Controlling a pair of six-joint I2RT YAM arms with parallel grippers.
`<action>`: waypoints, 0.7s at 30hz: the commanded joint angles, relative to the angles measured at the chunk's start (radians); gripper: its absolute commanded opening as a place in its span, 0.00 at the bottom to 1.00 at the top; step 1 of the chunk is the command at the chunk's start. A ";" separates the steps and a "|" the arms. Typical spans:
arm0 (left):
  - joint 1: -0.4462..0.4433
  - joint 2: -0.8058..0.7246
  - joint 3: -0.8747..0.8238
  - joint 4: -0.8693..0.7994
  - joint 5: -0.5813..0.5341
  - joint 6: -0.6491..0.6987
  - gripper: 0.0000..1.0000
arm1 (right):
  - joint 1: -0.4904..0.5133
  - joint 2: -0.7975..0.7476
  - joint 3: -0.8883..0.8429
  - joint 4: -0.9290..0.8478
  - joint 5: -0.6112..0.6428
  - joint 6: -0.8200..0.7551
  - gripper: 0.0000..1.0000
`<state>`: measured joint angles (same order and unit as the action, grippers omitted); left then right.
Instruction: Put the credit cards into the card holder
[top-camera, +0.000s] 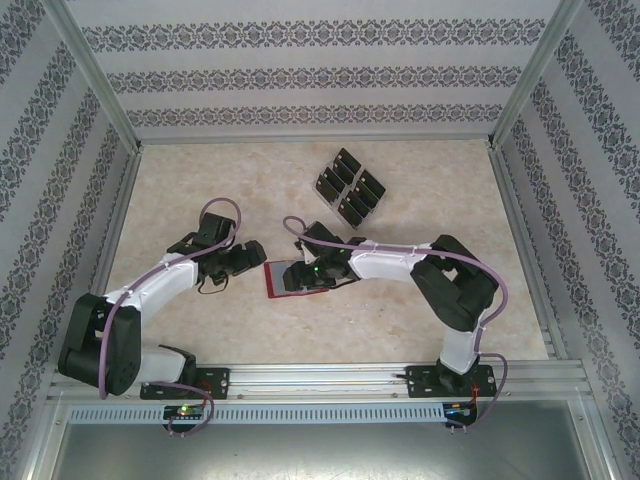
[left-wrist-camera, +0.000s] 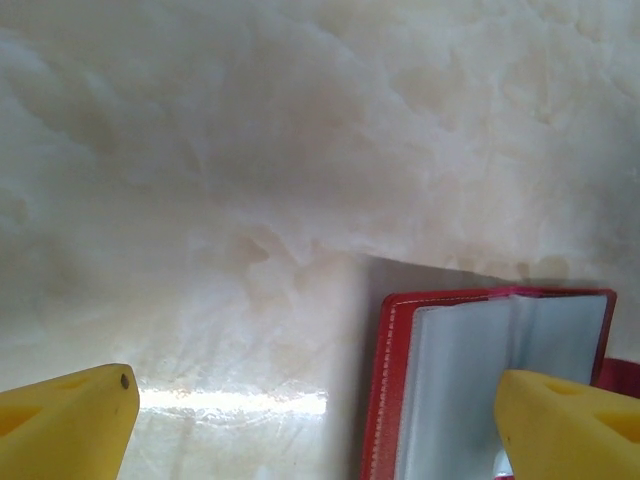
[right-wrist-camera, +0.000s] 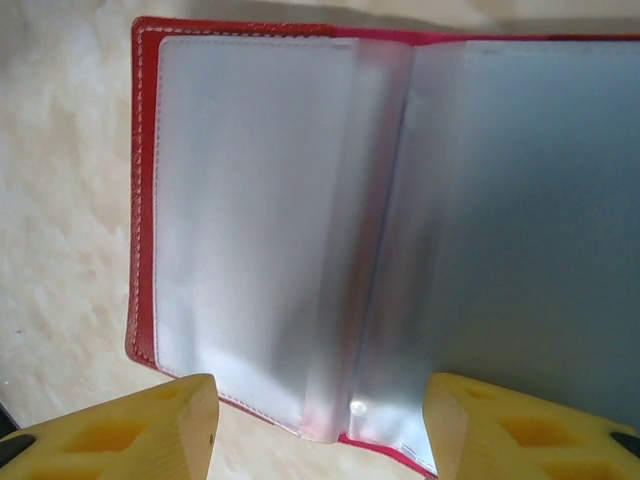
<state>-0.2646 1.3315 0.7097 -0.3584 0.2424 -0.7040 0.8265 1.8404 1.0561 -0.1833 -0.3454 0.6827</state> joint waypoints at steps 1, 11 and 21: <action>-0.034 0.017 0.034 -0.036 -0.027 0.002 0.92 | -0.020 -0.043 -0.047 -0.028 0.039 0.002 0.58; -0.125 0.082 0.077 -0.047 -0.085 0.018 0.92 | -0.113 -0.249 0.097 -0.220 0.022 -0.106 0.58; -0.212 0.094 0.033 -0.039 -0.143 -0.006 0.93 | -0.249 -0.060 0.404 -0.574 0.405 -0.409 0.50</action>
<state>-0.4660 1.4265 0.7673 -0.3813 0.1402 -0.7029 0.5888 1.7061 1.4025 -0.5896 -0.1120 0.4107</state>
